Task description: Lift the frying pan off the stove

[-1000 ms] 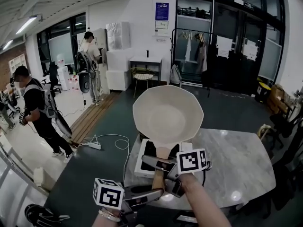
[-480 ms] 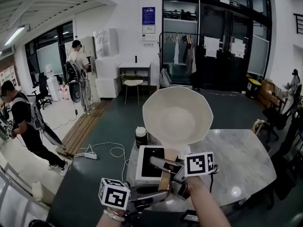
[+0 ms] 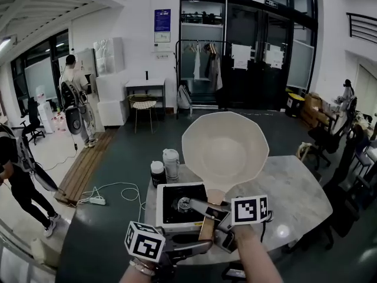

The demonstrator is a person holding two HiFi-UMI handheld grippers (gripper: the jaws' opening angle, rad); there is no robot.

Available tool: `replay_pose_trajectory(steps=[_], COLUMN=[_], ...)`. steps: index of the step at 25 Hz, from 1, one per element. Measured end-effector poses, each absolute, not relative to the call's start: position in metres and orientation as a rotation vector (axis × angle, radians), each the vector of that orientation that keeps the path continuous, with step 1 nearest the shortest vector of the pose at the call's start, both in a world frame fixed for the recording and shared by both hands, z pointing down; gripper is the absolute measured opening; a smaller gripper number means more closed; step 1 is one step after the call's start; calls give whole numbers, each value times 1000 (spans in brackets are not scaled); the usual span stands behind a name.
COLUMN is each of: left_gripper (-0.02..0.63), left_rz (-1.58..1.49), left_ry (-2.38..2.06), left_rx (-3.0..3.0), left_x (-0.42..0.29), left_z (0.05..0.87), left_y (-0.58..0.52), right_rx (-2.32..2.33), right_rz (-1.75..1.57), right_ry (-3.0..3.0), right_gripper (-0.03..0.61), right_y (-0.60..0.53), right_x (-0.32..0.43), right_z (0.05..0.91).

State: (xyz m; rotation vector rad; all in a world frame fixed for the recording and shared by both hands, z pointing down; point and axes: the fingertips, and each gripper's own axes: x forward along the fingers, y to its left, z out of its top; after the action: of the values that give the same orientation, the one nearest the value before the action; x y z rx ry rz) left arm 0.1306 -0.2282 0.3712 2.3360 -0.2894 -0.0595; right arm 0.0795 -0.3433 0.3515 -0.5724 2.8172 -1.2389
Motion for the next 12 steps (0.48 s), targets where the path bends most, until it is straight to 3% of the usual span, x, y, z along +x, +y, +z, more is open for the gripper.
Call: replay_pose_trajectory(steps=[12], left_gripper=[156], left_rz=[-16], left_ry=[-160], left_rx=[2342], left_x=[150], left_z=[369], left_y=[-224], right_rx=[-690], right_rz=[-1217], right_ry=[2737], right_gripper=[284], right_y=[-342], right_x=[112], right_z=[350])
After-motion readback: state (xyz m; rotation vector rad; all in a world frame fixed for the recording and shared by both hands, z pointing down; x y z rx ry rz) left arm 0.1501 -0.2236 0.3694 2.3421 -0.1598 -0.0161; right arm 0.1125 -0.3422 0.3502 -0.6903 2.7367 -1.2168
